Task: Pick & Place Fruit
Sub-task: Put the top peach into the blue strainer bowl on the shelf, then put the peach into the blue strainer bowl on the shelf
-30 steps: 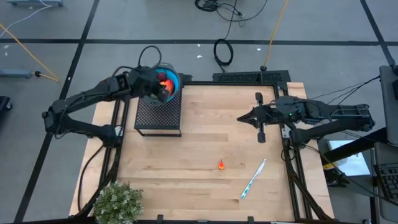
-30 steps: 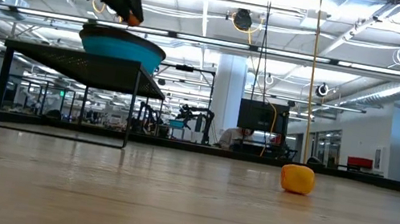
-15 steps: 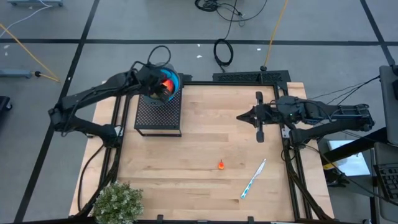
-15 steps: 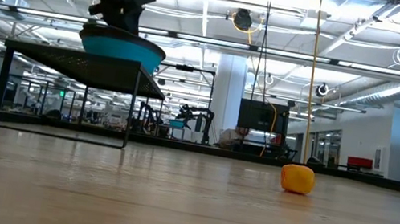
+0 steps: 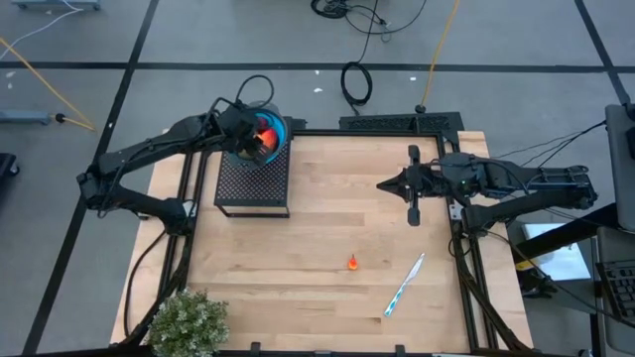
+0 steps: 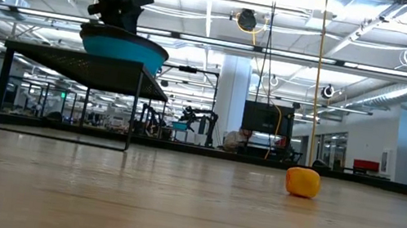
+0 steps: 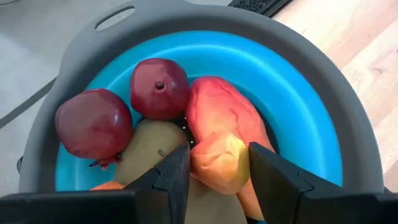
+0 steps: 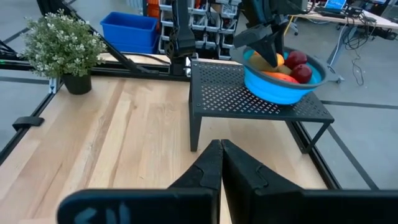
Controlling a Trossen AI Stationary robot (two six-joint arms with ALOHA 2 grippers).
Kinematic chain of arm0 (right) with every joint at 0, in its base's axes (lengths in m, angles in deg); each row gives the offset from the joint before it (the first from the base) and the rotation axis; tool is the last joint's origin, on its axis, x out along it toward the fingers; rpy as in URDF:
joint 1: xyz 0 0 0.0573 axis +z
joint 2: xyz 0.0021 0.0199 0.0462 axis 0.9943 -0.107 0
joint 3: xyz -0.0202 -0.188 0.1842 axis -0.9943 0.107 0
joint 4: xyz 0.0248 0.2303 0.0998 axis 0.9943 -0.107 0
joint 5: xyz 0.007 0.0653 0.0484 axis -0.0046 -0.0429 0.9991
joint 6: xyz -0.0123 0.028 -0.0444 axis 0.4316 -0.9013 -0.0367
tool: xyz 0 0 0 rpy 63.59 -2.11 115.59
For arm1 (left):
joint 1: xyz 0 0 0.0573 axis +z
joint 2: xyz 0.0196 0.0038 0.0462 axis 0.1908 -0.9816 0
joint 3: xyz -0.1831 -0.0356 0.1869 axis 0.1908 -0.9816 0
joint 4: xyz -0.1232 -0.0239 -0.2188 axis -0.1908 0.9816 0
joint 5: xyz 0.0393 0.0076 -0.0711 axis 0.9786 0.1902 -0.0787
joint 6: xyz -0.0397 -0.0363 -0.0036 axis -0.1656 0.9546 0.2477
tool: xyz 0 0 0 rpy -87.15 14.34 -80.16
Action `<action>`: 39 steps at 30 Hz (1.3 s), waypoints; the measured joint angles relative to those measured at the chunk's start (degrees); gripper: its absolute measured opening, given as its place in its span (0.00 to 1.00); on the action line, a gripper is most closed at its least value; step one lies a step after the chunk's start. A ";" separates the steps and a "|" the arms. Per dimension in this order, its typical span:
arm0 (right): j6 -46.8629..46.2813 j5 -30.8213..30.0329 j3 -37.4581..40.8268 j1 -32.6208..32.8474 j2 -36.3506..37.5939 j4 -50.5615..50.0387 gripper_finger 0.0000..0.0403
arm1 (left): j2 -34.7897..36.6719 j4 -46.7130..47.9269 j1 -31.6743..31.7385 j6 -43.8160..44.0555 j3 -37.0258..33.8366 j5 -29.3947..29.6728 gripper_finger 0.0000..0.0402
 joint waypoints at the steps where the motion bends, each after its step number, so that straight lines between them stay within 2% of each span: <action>1: 0.00 0.13 0.00 0.01 0.00 0.00 0.00 | 0.00 0.02 0.00 0.02 0.00 0.00 0.38; 10: -0.01 0.18 0.00 0.02 0.00 0.00 0.00 | 0.69 -0.09 0.00 -2.34 0.53 0.68 0.59; 18: 0.39 0.20 0.00 0.02 -1.33 0.42 0.00 | 5.57 2.54 -3.60 0.85 11.69 -1.66 0.63; 27: 0.73 0.64 0.00 0.02 -8.63 0.44 0.00 | 13.49 3.85 -13.16 4.51 13.27 -2.28 0.54; 34: 9.13 12.34 0.00 0.15 -14.15 3.77 0.00 | 17.01 4.67 -21.40 6.98 13.20 0.11 0.39; 39: 11.90 18.40 0.00 0.15 -17.30 6.48 0.00 | 18.66 3.89 -27.42 8.56 9.96 2.83 0.26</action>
